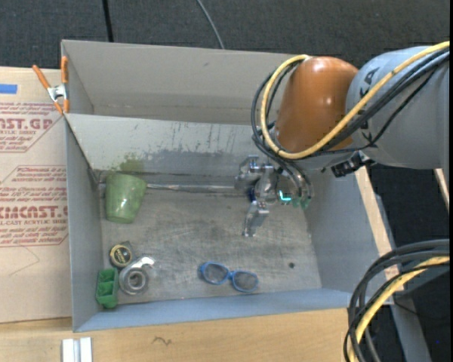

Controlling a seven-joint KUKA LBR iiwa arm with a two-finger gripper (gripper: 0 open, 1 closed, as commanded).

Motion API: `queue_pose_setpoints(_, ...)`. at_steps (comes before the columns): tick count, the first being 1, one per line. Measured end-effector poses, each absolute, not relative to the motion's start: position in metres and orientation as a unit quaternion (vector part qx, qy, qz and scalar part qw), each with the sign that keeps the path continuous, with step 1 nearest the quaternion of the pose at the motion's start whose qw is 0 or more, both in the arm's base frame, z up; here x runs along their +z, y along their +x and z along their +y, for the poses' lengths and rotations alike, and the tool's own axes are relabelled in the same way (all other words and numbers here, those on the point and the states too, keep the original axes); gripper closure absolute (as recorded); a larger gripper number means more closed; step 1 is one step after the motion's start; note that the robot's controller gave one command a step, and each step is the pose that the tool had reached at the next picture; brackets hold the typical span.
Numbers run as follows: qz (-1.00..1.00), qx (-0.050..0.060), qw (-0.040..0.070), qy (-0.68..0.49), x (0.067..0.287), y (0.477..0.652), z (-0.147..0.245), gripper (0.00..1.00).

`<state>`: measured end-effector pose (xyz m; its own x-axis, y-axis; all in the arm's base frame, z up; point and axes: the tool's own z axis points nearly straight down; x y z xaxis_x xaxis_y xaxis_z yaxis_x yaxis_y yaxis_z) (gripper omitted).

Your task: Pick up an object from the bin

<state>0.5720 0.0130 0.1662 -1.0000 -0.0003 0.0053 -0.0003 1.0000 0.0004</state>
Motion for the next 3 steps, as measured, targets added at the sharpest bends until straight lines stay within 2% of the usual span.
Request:
queue_pose_setpoints(1,-0.999,0.0,-0.002,0.04,0.069,0.494,0.04,0.0)
queue_pose_setpoints(2,-0.999,0.0,0.0,-0.047,0.1,0.483,0.016,0.0)
queue_pose_setpoints(3,-0.999,-0.001,0.0,-0.042,0.103,0.482,0.028,0.0)
